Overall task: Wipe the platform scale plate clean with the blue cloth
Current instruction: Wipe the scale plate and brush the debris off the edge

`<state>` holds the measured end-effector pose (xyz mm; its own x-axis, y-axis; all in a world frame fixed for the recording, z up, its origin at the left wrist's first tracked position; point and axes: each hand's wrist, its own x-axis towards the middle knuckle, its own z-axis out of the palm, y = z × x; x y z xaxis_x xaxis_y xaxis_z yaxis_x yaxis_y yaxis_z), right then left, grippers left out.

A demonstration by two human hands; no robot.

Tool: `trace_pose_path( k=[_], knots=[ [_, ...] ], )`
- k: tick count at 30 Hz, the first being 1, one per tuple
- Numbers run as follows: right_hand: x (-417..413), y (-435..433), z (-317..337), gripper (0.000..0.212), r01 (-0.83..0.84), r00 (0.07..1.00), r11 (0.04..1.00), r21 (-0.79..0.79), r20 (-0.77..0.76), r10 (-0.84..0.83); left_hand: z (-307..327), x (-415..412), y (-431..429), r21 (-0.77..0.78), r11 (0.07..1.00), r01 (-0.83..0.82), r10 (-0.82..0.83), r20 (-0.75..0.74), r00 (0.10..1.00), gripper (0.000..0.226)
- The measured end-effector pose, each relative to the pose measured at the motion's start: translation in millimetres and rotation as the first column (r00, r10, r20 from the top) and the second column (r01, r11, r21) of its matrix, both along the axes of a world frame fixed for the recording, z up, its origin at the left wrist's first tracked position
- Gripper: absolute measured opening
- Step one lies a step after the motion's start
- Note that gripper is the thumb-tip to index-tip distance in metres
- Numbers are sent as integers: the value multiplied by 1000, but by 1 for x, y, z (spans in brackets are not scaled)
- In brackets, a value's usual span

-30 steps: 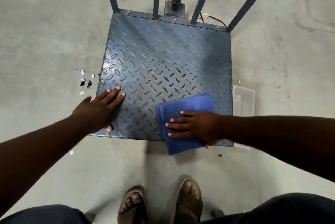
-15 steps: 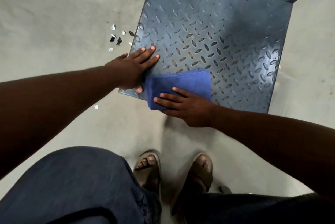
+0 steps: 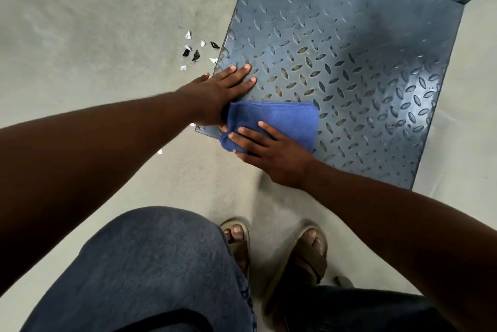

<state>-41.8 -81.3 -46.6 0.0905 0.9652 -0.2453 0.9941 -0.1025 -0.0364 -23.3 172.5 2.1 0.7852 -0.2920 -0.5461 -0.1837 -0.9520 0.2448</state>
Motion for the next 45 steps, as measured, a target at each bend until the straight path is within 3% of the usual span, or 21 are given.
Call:
trace_pose_path(
  k=[11, 18, 20, 22, 25, 29, 33, 39, 42, 43, 45],
  knots=[
    [-3, 2, 10, 60, 31, 996, 1000, 5, -83, -30, -2, 2, 1, 36, 999, 15, -14, -3, 1000, 117],
    [16, -37, 8, 61, -109, 991, 993, 38, -76, 111, -8, 6, 5, 28, 999, 25, -25, -13, 1000, 127],
    [32, -59, 12, 61, -25, 996, 1000, -12, -81, 24, -11, 5, 6, 20, 1000, 19, -18, -26, 1000, 130],
    [42, -74, 14, 65, 191, 975, 981, -29, -112, -193, -14, 6, 8, 7, 1000, 12, -12, -32, 999, 133],
    [42, -66, 13, 65, 538, 836, 842, -37, -105, -539, -16, 5, 8, -6, 1000, 2, -2, -45, 999, 133],
    [35, -15, 9, 64, 760, 649, 649, 34, -87, -755, -17, 4, 8, -2, 1000, -8, 8, -32, 999, 130],
    [53, 28, 5, 61, 826, 561, 553, 111, -71, -825, -17, 5, 6, 21, 1000, -13, 13, -36, 999, 127],
    [124, 75, 5, 62, 814, 581, 579, 57, -135, -803, -22, 6, 7, 24, 1000, 13, -12, -45, 999, 126],
    [154, 106, 10, 61, 868, 491, 496, 30, -202, -847, -23, 5, 9, 11, 1000, 22, -22, -68, 997, 127],
    [155, 116, 11, 61, 859, 502, 512, 16, -223, -836, -24, 3, 9, 6, 1000, 12, -12, -71, 997, 125],
    [141, 127, 13, 57, 725, 675, 687, 44, -243, -697, -27, -3, 7, -67, 997, -46, 45, -12, 999, 110]
  ],
)
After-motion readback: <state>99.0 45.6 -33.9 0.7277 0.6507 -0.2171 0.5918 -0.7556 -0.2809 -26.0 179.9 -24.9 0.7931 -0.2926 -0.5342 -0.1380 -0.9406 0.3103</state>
